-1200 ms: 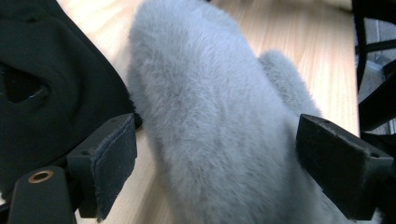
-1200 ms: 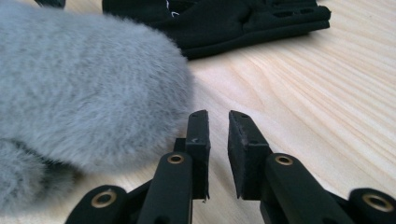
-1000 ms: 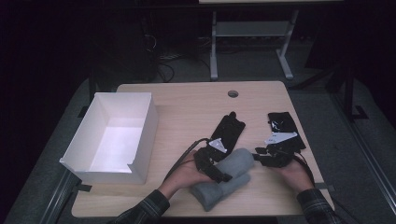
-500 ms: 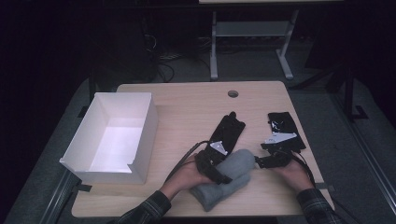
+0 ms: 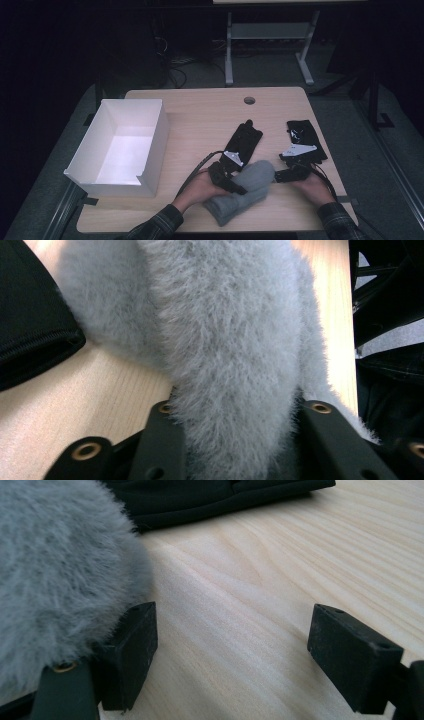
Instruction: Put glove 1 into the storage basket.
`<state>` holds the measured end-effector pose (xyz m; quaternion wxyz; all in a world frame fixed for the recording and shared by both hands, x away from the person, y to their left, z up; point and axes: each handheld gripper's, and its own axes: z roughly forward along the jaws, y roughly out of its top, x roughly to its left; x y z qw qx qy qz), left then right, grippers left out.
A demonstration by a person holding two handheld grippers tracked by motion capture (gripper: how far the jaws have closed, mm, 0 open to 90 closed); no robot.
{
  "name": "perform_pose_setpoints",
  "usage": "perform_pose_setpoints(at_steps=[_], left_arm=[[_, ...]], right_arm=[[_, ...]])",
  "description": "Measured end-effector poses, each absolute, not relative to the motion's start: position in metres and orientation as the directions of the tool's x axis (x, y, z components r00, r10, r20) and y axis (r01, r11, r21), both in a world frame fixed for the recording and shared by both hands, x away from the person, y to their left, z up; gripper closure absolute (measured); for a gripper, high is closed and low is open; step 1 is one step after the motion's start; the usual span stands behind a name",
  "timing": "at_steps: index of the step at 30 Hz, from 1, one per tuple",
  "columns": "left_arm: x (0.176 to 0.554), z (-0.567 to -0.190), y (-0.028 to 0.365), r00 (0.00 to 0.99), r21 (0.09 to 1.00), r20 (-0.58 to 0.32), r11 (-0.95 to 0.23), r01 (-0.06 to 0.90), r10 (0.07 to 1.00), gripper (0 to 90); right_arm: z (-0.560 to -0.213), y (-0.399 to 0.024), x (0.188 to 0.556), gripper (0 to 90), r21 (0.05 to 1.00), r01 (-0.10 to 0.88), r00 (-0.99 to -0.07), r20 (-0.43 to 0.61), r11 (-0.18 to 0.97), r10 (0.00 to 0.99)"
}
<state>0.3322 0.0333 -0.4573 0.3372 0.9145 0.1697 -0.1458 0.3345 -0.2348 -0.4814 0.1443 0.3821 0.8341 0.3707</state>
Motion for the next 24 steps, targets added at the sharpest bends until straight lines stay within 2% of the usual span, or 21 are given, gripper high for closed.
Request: perform_pose_setpoints(at_steps=[11, 19, 24], left_arm=[[0.331, -0.439, 0.046, 0.895, 0.623, -0.400, -0.658, 0.423, 0.197, 72.2], [0.338, -0.410, 0.067, 0.901, 0.670, -0.360, -0.606, 0.429, 0.241, 72.1], [0.347, -0.388, 0.086, 0.891, 0.693, -0.336, -0.559, 0.454, 0.306, 72.1]], right_arm=[[-0.482, -0.234, 0.335, 17.7, 0.728, 0.527, -0.671, 0.040, 0.438, 0.740], [-0.482, -0.234, 0.335, 17.7, 0.729, 0.527, -0.670, 0.041, 0.437, 0.741], [-0.482, -0.234, 0.335, 17.5, 0.728, 0.529, -0.669, 0.041, 0.437, 0.742]])
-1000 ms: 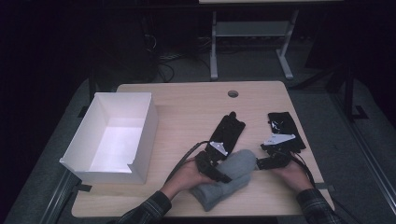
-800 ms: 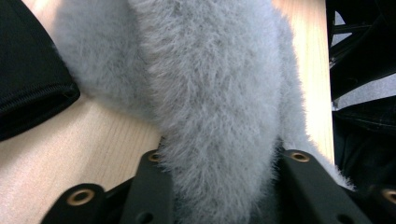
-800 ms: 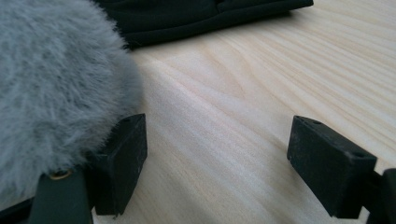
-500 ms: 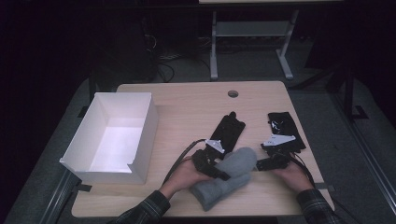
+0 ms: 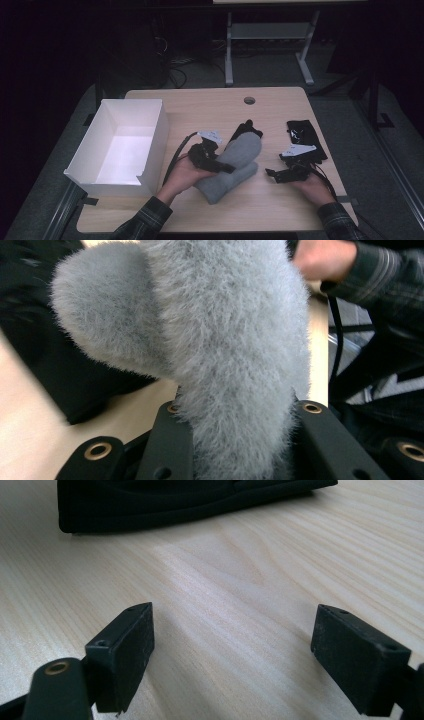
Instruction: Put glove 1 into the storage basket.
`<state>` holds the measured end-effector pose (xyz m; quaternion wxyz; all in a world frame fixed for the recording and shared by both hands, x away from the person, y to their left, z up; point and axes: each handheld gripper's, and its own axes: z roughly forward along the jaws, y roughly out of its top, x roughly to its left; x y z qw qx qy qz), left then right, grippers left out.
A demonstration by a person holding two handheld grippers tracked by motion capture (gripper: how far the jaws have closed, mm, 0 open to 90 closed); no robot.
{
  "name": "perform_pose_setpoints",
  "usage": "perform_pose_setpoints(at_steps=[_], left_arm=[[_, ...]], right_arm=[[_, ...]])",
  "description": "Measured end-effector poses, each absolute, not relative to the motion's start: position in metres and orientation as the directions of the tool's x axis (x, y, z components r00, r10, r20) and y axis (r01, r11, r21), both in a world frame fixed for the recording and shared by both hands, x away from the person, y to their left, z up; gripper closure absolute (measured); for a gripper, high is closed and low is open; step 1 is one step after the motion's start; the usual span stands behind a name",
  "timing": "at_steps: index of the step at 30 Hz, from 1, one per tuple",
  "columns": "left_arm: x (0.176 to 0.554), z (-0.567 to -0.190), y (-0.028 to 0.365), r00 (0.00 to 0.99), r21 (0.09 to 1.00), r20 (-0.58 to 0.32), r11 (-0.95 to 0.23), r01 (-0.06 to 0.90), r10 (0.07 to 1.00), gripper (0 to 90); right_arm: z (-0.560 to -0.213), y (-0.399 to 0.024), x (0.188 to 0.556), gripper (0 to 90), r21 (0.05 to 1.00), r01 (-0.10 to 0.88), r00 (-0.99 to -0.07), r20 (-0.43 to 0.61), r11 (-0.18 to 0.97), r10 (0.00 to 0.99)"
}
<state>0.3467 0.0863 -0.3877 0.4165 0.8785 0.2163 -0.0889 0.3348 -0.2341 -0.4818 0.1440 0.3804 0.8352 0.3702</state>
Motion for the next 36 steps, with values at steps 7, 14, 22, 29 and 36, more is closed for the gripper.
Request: perform_pose_setpoints(at_steps=[7, 14, 22, 29, 36], left_arm=[[0.354, -0.358, 0.103, 0.882, 0.713, -0.305, -0.528, 0.462, 0.360, 72.0], [0.359, -0.333, 0.115, 0.875, 0.717, -0.288, -0.518, 0.466, 0.389, 72.0], [0.365, -0.306, 0.136, 0.875, 0.736, -0.270, -0.500, 0.457, 0.402, 72.0], [0.370, -0.280, 0.162, 0.854, 0.747, -0.249, -0.470, 0.470, 0.457, 72.0], [0.375, -0.260, 0.192, 0.830, 0.765, -0.236, -0.430, 0.479, 0.506, 72.1]], right_arm=[[-0.482, -0.234, 0.335, 17.5, 0.729, 0.529, -0.669, 0.042, 0.435, 0.742], [-0.482, -0.234, 0.335, 17.4, 0.728, 0.529, -0.668, 0.041, 0.436, 0.743], [-0.482, -0.234, 0.335, 17.5, 0.728, 0.529, -0.668, 0.041, 0.436, 0.743], [-0.482, -0.234, 0.335, 17.5, 0.728, 0.530, -0.668, 0.041, 0.435, 0.743], [-0.482, -0.234, 0.335, 17.4, 0.728, 0.530, -0.667, 0.041, 0.435, 0.744]])
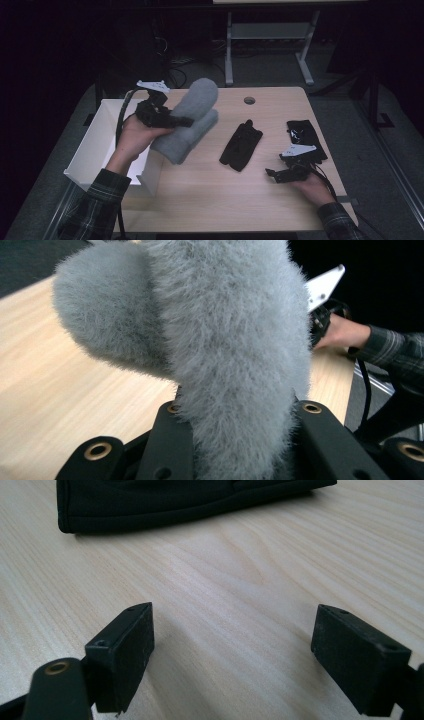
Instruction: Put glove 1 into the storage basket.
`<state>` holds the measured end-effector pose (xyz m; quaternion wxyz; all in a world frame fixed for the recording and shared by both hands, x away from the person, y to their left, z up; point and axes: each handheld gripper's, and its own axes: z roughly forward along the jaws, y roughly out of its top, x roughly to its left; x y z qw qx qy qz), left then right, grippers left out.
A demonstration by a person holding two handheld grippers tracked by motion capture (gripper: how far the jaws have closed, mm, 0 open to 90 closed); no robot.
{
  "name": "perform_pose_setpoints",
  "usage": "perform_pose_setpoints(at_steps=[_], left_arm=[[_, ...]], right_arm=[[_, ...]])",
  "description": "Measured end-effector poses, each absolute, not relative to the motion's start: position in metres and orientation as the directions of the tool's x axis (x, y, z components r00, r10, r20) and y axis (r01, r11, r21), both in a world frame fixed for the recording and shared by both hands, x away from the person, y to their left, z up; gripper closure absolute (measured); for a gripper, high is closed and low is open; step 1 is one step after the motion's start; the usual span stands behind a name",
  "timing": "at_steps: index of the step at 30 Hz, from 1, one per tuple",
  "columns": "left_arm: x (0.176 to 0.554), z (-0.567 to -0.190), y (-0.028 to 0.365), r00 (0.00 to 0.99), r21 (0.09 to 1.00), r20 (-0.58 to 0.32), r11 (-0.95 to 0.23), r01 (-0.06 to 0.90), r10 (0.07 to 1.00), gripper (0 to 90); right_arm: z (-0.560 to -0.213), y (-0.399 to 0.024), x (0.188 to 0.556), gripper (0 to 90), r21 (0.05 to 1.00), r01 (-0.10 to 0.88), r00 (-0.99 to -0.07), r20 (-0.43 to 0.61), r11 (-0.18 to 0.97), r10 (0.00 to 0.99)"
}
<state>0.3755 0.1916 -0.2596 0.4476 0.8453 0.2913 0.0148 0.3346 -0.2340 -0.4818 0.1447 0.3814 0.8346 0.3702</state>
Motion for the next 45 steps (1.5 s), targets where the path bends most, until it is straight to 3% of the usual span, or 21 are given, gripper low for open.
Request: perform_pose_setpoints(at_steps=[13, 25, 33, 45], left_arm=[[0.379, -0.244, 0.254, 0.749, 0.766, -0.236, -0.356, 0.536, 0.620, 72.1], [0.379, -0.253, 0.321, 0.632, 0.749, -0.249, -0.268, 0.606, 0.734, 72.1], [0.381, -0.286, 0.347, 0.541, 0.705, -0.271, -0.218, 0.675, 0.796, 72.1], [0.391, -0.364, 0.365, 0.411, 0.596, -0.327, -0.152, 0.789, 0.851, 71.8]], right_arm=[[-0.482, -0.234, 0.335, 17.5, 0.728, 0.529, -0.667, 0.041, 0.435, 0.744], [-0.482, -0.234, 0.335, 17.5, 0.730, 0.531, -0.663, 0.042, 0.431, 0.747], [-0.482, -0.234, 0.335, 17.5, 0.729, 0.532, -0.662, 0.039, 0.432, 0.749], [-0.482, -0.234, 0.335, 17.5, 0.728, 0.532, -0.662, 0.040, 0.432, 0.749]])
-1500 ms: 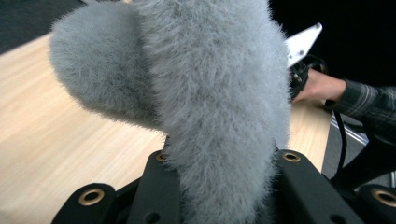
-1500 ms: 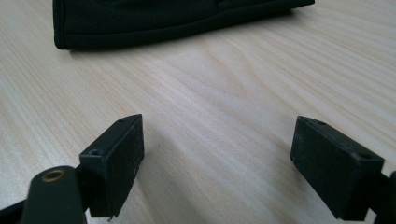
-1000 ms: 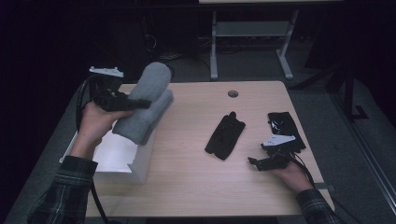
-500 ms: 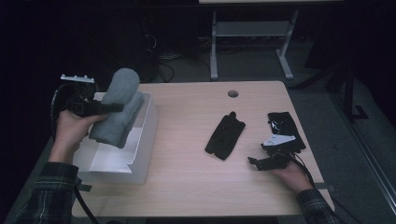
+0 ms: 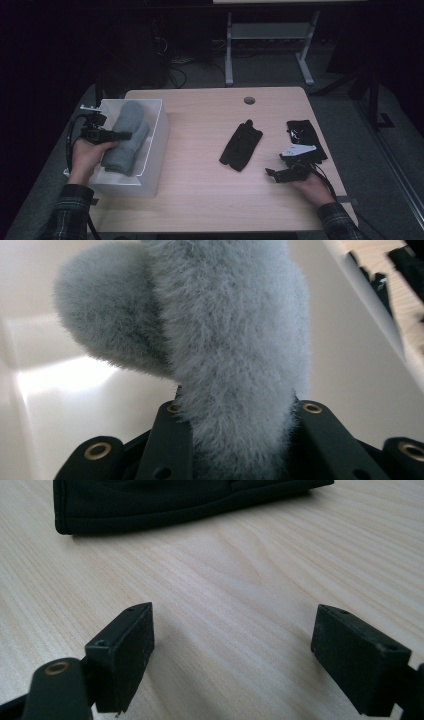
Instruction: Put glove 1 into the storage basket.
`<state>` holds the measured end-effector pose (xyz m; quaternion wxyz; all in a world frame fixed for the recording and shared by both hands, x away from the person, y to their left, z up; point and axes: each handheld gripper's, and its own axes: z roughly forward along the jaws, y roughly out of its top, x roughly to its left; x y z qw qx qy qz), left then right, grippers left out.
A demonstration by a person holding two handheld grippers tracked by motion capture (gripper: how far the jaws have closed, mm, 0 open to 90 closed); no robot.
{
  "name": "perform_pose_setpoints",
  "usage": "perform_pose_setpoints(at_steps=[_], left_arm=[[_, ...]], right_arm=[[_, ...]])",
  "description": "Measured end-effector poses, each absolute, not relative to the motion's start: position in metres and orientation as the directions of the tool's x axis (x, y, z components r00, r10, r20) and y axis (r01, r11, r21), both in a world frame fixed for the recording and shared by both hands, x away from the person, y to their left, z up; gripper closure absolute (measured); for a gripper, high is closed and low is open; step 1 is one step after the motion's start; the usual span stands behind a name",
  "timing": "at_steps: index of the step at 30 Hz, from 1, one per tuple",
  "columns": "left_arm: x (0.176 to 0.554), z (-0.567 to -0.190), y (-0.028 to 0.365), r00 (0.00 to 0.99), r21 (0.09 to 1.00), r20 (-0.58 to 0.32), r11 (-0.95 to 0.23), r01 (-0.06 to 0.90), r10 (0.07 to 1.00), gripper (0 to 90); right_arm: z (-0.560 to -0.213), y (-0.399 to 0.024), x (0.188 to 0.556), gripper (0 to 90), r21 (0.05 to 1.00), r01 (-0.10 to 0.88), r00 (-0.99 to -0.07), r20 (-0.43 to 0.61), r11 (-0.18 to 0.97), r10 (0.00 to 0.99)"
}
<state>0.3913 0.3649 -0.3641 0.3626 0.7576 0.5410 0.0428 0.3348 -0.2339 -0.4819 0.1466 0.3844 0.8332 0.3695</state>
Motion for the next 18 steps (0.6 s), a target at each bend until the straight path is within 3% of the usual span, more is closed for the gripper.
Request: perform_pose_setpoints(at_steps=[7, 13, 18], left_arm=[[0.402, -0.397, 0.370, 0.363, 0.530, -0.336, -0.144, 0.836, 0.869, 71.0], [0.407, -0.415, 0.369, 0.349, 0.479, -0.286, -0.183, 0.859, 0.892, 68.6], [0.408, -0.427, 0.373, 0.330, 0.459, -0.309, -0.164, 0.873, 0.892, 65.2]], right_arm=[[-0.482, -0.234, 0.335, 17.5, 0.729, 0.533, -0.660, 0.039, 0.431, 0.750], [-0.482, -0.234, 0.335, 17.5, 0.728, 0.534, -0.659, 0.040, 0.430, 0.751], [-0.482, -0.234, 0.335, 17.5, 0.728, 0.534, -0.659, 0.040, 0.430, 0.751]])
